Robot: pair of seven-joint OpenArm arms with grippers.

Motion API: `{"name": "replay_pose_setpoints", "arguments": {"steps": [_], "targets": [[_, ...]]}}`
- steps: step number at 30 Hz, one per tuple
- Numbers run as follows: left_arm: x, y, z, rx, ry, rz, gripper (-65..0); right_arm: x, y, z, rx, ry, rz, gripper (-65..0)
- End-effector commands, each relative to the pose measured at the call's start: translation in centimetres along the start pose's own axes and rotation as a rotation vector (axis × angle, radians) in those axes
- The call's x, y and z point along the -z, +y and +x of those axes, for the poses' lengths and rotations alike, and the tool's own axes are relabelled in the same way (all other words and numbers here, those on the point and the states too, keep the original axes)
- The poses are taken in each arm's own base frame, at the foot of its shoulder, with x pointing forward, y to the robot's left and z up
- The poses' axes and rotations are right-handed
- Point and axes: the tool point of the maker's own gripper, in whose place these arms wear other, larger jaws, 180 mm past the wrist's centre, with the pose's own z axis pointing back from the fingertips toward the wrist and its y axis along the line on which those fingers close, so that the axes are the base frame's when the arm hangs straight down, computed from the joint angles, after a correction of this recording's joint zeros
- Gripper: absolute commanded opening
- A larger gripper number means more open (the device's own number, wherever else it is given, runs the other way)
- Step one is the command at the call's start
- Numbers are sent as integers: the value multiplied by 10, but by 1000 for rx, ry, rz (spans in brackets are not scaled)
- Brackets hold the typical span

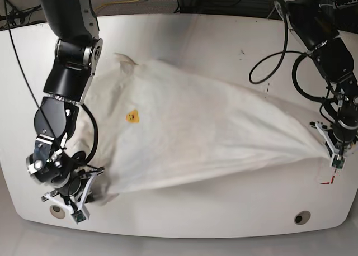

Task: Fold the T-shirt properly
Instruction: 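Lift the shirt with both grippers and shake it flat onto the table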

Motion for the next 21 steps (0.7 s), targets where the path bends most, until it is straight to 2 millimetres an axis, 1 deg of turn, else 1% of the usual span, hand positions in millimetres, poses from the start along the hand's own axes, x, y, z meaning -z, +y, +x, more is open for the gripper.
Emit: {"name": "replay_pose_setpoints", "arguments": {"steps": [1, 4, 5, 6, 7, 10, 12, 14, 15, 18, 19, 20, 21], "targets": [[-7, 36, 40, 7, -55, 106, -650, -22, -34, 49, -16, -111, -85, -650], [-19, 65, 77, -17, -109, 185, -650, -44, -67, 84, -28, -156, -156, -650], [-23, 73, 87, -23, -127, 205, -650, -51, -74, 96, -39, -169, -173, -650], [-28, 81, 98, -28, -148, 224, -650, -59, -81, 111, -61, -190, -193, -650], [-32, 88, 111, -32, -172, 239, -650, -66, -82, 130, -92, -214, -205, -650], [-43, 107, 139, -53, -238, 281, -650, -86, -91, 162, -154, -258, -248, -650], [-53, 122, 158, -67, -285, 312, -650, -103, -99, 184, -181, -289, -282, -650], [-60, 131, 166, -70, -305, 334, -650, -115, -109, 191, -182, -281, -313, -650], [-61, 133, 168, -71, -310, 336, -650, -122, -112, 194, -183, -278, -332, -650], [-60, 130, 169, -63, -312, 327, -650, -135, -114, 195, -190, -276, -367, -650], [-59, 130, 167, -59, -308, 325, -650, -136, -113, 193, -192, -273, -372, -650], [-57, 127, 164, -53, -299, 318, -650, -132, -110, 185, -195, -258, -368, -650], [-52, 118, 159, -35, -283, 302, -650, -130, -106, 172, -188, -245, -371, -650]]}}
